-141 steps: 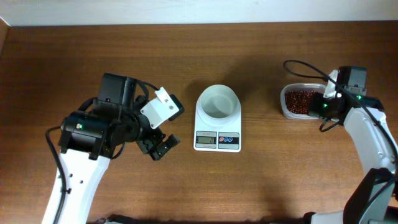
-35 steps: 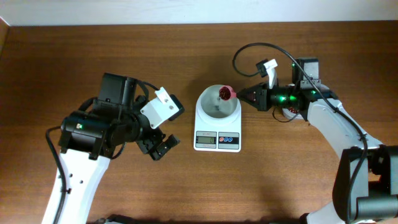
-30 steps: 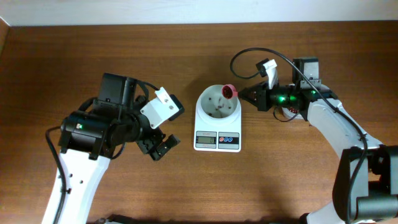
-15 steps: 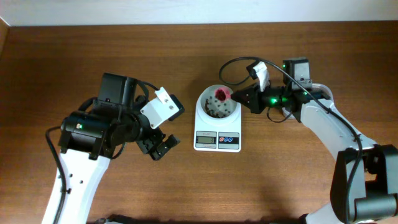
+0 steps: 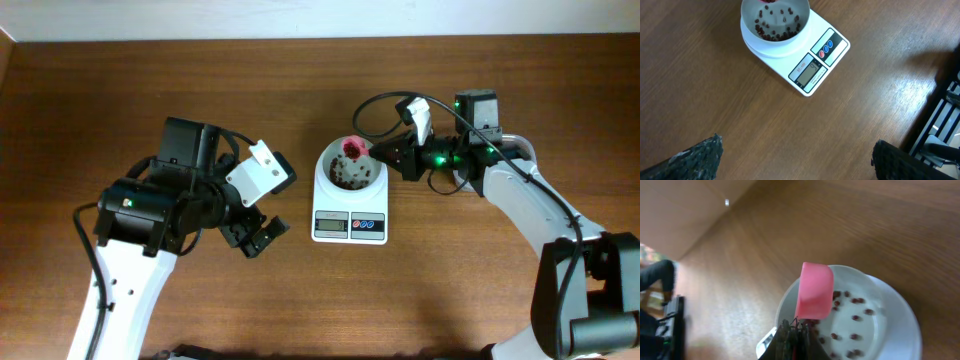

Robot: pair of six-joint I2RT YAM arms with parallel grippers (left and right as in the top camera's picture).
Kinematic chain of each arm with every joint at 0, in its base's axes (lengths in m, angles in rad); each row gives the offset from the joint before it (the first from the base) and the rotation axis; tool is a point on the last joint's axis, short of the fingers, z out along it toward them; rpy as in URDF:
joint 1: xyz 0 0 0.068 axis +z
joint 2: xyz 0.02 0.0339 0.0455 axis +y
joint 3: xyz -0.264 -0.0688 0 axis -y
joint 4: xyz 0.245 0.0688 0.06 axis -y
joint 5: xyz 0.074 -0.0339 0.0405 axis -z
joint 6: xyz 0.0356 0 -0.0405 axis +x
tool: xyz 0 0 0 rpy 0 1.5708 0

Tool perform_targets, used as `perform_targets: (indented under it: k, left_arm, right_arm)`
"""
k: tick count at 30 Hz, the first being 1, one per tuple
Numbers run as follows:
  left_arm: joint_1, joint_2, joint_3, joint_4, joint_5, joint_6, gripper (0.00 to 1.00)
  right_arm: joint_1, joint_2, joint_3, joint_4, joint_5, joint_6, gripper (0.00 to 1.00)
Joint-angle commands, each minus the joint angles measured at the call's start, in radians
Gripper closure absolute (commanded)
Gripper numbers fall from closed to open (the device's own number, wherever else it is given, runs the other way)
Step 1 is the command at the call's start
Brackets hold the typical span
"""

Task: Scoop and weigh 50g on scale
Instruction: 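Tilt the scoop with the right gripper to pour beans into bowl, then move the empty scoop back to the bean tub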

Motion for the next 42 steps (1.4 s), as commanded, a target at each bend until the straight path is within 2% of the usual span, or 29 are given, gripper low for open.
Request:
perform_targets:
  k: [1,9,18,21,27,35,40,42]
  left_arm:
    - [0.006,-0.003,-0.003,0.001,0.014,0.015,0.01]
    - [0.006,-0.003,-0.003,0.001,0.014,0.015,0.01]
    - [0.006,-0.003,-0.003,0.001,0.014,0.015,0.01]
    - [0.006,-0.003,-0.003,0.001,0.015,0.015,0.01]
    - [0.006,-0.003,-0.003,0.001,0.015,0.015,0.01]
    - [0.006,-0.003,-0.003,0.001,0.015,0.015,0.01]
    - [0.006,-0.003,-0.003,0.001,0.014,0.015,0.01]
    - [0.006,-0.003,-0.003,0.001,0.014,0.015,0.01]
  right_arm:
    - [0.008,-0.021,0.004,0.003,-0.002,-0.018,0.96]
    - [0.036,-0.042,0.004,0.002,0.06,-0.045,0.96]
    - [0.087,-0.101,0.004,-0.006,0.313,-0.093,0.96]
    - [0.119,-0.142,0.004,-0.055,0.367,-0.186,0.96]
    - [0.196,-0.171,0.005,-0.121,0.616,-0.227,0.96]
    - [0.208,-0.293,0.005,-0.128,0.627,-0.226,0.96]
    - [0.208,-0.273,0.004,-0.292,0.627,-0.223,0.96]
    - [0.207,-0.283,0.005,-0.298,0.627,-0.219,0.96]
